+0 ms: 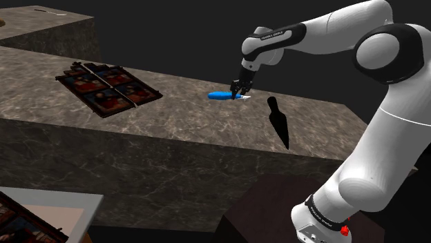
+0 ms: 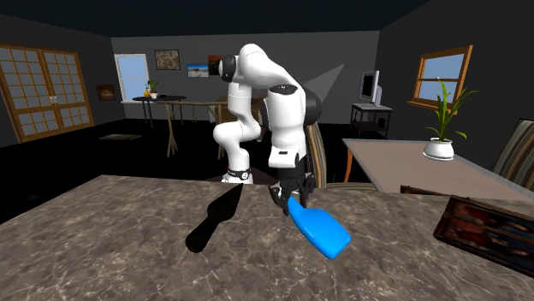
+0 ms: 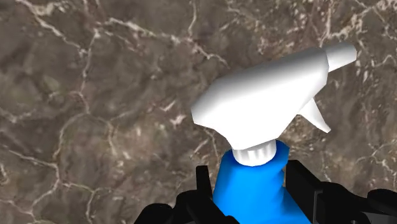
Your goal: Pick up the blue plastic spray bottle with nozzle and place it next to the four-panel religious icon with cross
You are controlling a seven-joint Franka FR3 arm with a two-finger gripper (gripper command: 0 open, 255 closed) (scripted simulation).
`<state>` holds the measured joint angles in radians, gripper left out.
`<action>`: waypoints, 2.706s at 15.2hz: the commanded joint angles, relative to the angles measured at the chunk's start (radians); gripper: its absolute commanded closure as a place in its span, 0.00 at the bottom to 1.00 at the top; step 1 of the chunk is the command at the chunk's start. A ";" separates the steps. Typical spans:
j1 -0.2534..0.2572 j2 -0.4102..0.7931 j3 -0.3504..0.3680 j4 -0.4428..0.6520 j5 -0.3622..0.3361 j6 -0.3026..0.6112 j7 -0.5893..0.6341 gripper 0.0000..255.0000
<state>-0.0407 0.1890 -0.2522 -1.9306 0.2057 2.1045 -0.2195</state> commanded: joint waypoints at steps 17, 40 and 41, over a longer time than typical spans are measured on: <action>0.134 -0.044 0.092 0.044 -0.037 -0.052 0.253 1.00; 0.356 0.173 0.233 0.276 -0.074 -0.020 0.631 1.00; 0.356 0.177 0.233 0.268 -0.073 -0.008 0.629 1.00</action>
<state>0.3155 0.3615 -0.0194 -1.6551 0.1323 2.0847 0.4105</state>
